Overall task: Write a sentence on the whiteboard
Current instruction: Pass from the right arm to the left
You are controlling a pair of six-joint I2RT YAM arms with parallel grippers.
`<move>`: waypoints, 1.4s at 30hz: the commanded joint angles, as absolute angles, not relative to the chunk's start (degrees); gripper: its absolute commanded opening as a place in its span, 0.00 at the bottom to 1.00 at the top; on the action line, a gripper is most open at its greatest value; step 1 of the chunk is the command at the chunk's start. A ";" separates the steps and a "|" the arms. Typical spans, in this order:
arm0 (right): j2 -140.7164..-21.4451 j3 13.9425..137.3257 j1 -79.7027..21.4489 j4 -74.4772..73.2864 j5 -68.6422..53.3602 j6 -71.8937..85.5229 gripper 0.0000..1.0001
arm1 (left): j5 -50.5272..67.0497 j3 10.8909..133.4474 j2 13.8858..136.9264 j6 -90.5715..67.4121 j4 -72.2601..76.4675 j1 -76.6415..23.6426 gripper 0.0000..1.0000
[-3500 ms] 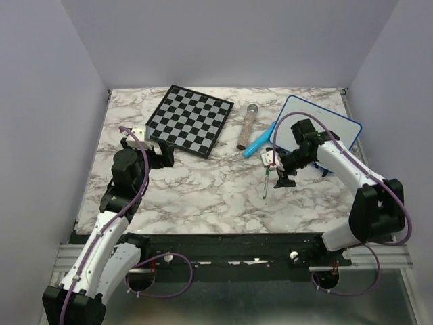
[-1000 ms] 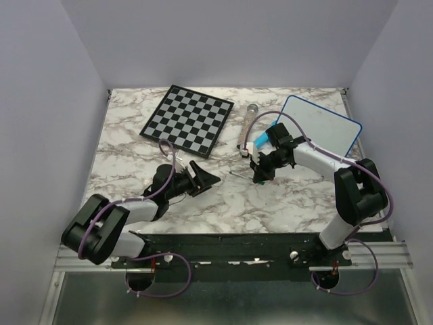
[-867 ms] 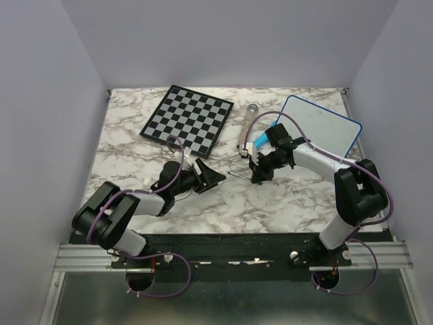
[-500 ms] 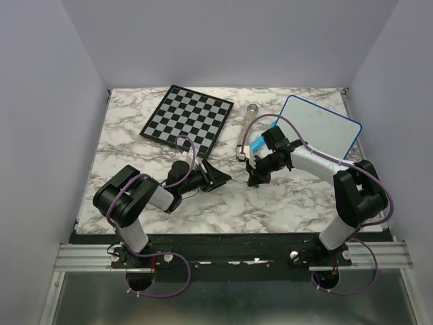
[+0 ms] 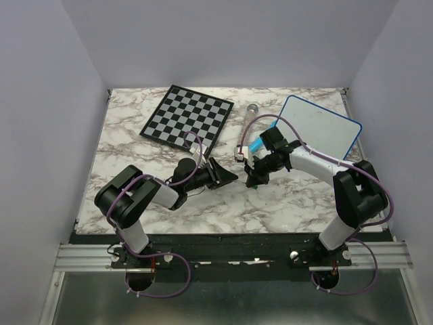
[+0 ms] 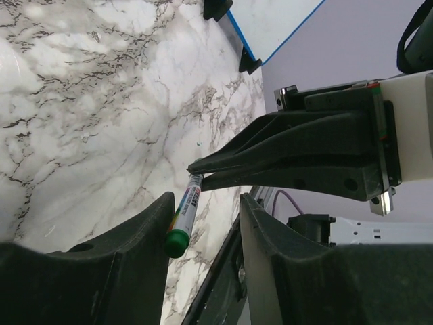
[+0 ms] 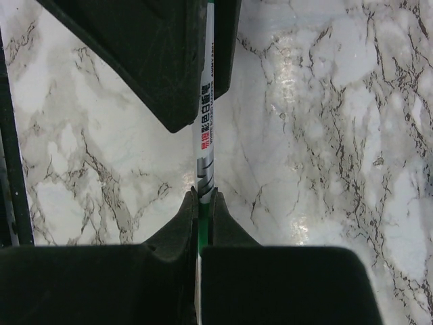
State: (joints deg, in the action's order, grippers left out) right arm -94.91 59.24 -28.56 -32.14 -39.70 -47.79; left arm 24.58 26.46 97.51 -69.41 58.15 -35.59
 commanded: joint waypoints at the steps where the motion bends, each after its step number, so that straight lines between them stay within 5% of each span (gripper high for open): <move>1: -93.34 60.91 -29.00 -31.20 -41.22 -45.70 0.01 | 22.68 26.28 97.21 -66.71 58.89 -36.56 0.49; 22: -93.25 61.08 -29.00 -31.38 -41.75 -45.35 0.01 | 25.57 28.48 99.58 -66.53 61.07 -37.35 0.28; 32: -93.08 60.64 -29.00 -31.38 -41.22 -46.05 0.01 | 27.95 28.83 100.90 -66.45 63.28 -37.35 0.00; 35: -92.99 60.64 -29.00 -31.46 -41.13 -45.88 0.02 | 28.39 28.39 100.72 -65.05 63.81 -37.35 0.00; 38: -92.81 61.61 -29.00 -32.34 -41.13 -44.48 0.22 | 27.78 27.34 98.80 -62.32 62.23 -37.35 0.00; 39: -92.64 61.96 -29.00 -33.04 -41.39 -44.30 0.38 | 27.43 26.72 96.96 -59.44 61.27 -37.27 0.00; 42: -90.97 61.96 -28.83 -34.89 -43.41 -44.65 0.64 | 25.49 24.62 91.87 -52.50 56.87 -37.35 0.00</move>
State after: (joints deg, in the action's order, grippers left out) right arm -94.28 60.14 -28.56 -33.15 -40.32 -44.69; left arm 25.76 27.20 98.78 -63.02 58.92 -36.91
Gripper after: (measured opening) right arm 0.495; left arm 0.209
